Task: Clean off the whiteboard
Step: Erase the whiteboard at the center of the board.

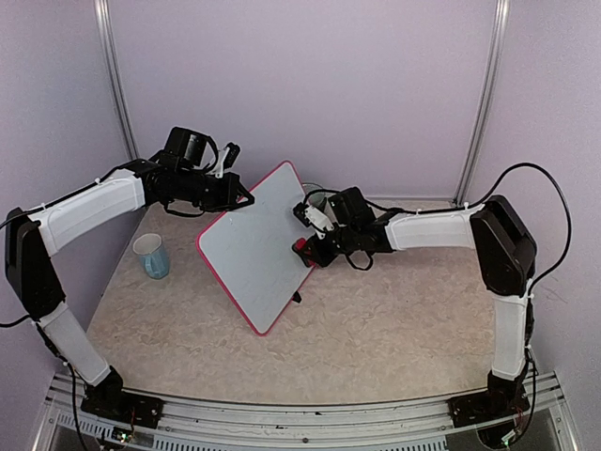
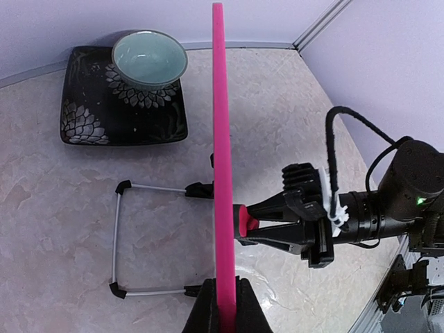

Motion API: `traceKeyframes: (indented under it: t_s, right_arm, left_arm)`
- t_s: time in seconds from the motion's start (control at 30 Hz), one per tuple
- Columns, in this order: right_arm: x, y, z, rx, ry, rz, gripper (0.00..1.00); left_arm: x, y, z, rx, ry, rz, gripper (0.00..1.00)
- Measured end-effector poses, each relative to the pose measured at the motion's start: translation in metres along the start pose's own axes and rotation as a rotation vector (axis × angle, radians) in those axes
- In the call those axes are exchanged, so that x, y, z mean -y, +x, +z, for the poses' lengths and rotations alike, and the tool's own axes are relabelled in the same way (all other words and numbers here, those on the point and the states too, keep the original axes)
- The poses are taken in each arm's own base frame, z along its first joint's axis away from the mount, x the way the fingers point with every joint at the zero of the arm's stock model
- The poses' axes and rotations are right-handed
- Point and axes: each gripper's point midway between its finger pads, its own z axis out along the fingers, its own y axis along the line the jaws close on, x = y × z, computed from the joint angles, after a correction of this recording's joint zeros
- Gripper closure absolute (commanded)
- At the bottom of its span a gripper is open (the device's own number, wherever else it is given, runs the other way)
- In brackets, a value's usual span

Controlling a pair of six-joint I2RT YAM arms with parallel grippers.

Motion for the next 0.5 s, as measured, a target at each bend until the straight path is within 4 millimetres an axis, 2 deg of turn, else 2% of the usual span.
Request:
traceKeyframes:
  t_s: [0.23, 0.27, 0.5]
  right_arm:
    - [0.004, 0.079, 0.011, -0.16, 0.0, 0.045, 1.0]
    - [0.004, 0.086, 0.012, -0.171, -0.001, 0.049, 1.0]
    - [0.004, 0.075, 0.01, -0.169, -0.005, 0.05, 1.0]
  left_arm:
    - [0.002, 0.0, 0.0, 0.001, 0.009, 0.002, 1.0]
    - [0.002, 0.0, 0.0, 0.001, 0.011, 0.002, 1.0]
    - [0.003, 0.0, 0.0, 0.001, 0.015, 0.003, 1.0]
